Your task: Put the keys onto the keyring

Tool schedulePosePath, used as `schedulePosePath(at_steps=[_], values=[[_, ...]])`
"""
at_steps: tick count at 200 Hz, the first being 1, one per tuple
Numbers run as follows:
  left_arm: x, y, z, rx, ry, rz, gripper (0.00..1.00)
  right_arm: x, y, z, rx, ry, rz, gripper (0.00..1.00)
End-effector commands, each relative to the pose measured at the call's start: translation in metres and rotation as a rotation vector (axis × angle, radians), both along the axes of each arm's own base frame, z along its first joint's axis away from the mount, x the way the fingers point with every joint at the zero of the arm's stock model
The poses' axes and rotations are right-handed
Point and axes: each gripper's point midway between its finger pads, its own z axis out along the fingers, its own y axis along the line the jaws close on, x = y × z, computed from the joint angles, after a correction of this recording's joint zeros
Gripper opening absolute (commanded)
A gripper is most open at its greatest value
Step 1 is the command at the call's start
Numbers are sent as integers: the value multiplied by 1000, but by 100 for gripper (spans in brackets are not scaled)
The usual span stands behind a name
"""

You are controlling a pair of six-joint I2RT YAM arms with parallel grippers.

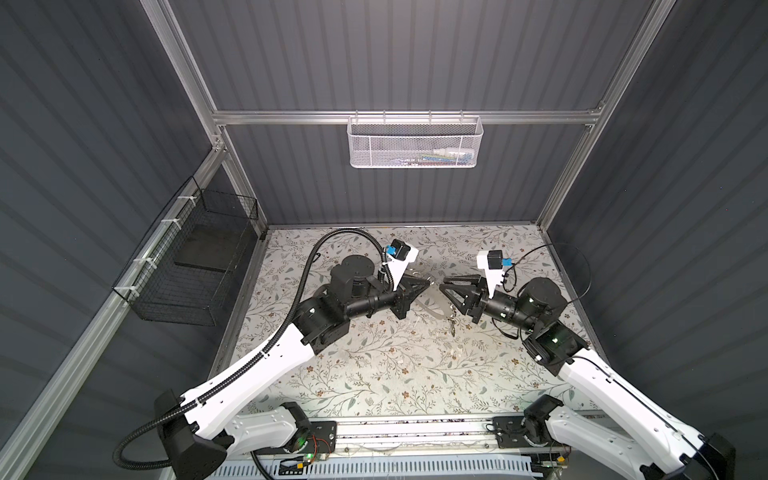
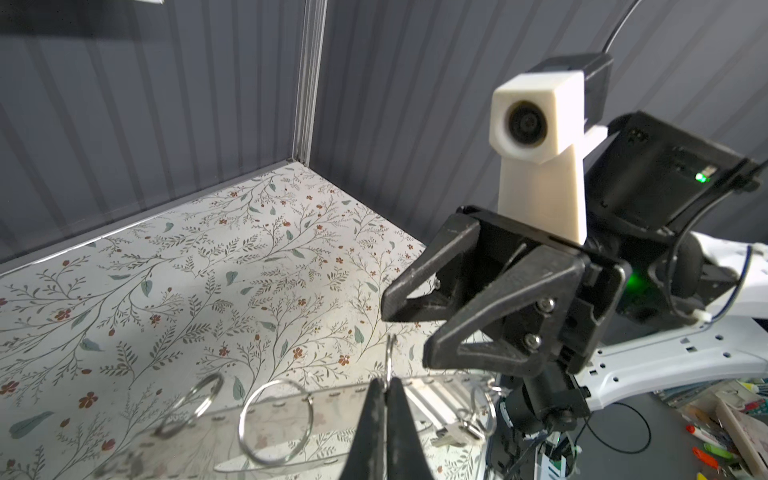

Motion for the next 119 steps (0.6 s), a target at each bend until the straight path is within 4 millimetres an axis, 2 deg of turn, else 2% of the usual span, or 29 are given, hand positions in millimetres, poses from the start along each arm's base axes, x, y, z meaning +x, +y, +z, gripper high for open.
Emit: schedulePosePath(at_steps=[1, 76, 119], values=[[-9, 1, 7, 55, -31, -52, 0, -8, 4, 1, -54, -16, 54, 34], [-12, 1, -3, 102, -18, -77, 0, -17, 17, 4, -72, -16, 168, 28], [-13, -1, -5, 103, -10, -89, 0, -14, 20, 2, -78, -11, 177, 24]])
